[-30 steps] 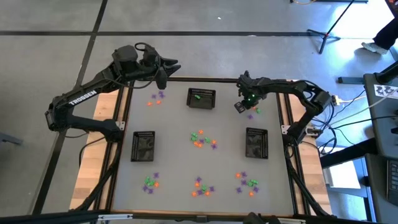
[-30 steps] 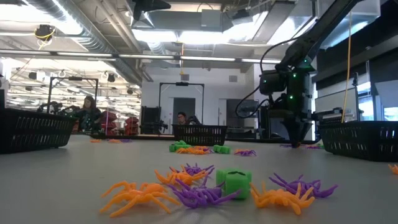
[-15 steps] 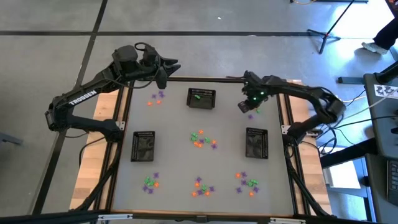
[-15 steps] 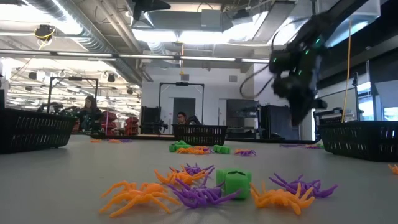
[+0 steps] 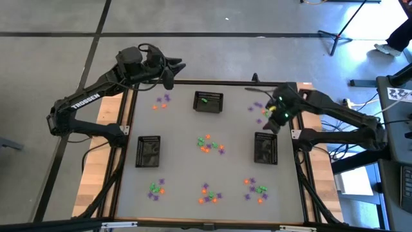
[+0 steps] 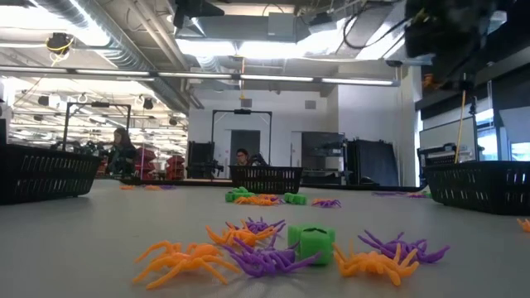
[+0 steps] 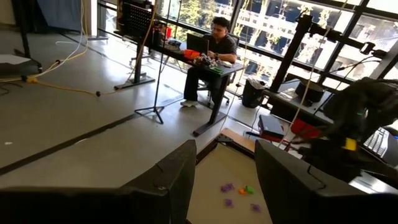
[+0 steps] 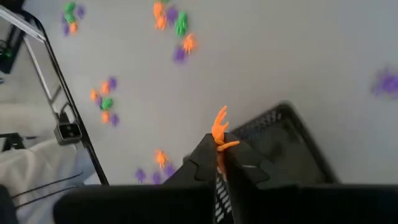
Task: Sort Halloween decoration
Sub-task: Put the orange spider toy into the right bin, then put the green skeleton toy into the top bin
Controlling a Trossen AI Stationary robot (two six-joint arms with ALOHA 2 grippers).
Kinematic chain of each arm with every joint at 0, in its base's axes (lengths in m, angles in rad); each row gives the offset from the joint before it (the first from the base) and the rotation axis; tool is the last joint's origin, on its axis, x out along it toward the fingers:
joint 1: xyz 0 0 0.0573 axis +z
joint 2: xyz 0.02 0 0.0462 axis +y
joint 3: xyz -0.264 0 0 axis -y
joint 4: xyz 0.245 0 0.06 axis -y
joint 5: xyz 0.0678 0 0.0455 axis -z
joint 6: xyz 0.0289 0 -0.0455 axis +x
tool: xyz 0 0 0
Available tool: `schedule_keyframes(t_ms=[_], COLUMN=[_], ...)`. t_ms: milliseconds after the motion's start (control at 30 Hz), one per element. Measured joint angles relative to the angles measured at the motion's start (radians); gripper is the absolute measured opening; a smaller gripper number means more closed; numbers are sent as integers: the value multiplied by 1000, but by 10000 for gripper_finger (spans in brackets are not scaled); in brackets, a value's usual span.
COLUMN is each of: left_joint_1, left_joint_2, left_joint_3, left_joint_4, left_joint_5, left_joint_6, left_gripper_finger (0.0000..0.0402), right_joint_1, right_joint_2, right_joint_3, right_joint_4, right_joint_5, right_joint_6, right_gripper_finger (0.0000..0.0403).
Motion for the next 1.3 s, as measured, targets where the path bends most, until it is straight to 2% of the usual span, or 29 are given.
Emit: schedule_keyframes(t_ms=[200,400,700,767,867,1000,1167,1300], left_joint_1=[0,-6,-8,-8,-8,-8,-8,-8], left_joint_2=[0,0,0,0,0,0,0,0], left_joint_3=[0,0,0,0,0,0,0,0], left_joint_4=[0,0,0,0,0,0,14,16], left_joint_5=[-2,-3,-3,0,1,1,1,2], left_joint_6=[-5,-8,-9,-10,-10,-11,-11,-37], left_gripper_finger=[157,157,157,157,157,157,157,157], right_joint_1=[226,387,428,428,424,312,47,-142], right_joint_2=[-33,2,42,42,42,61,139,240], right_joint_3=[0,0,0,0,0,0,0,0], right_joint_4=[-69,-102,-96,-97,-97,-96,-69,24], right_joint_5=[137,235,279,328,458,597,602,587], right_joint_6=[134,153,172,169,167,191,106,8], right_gripper_finger=[23,38,136,149,156,152,150,150])
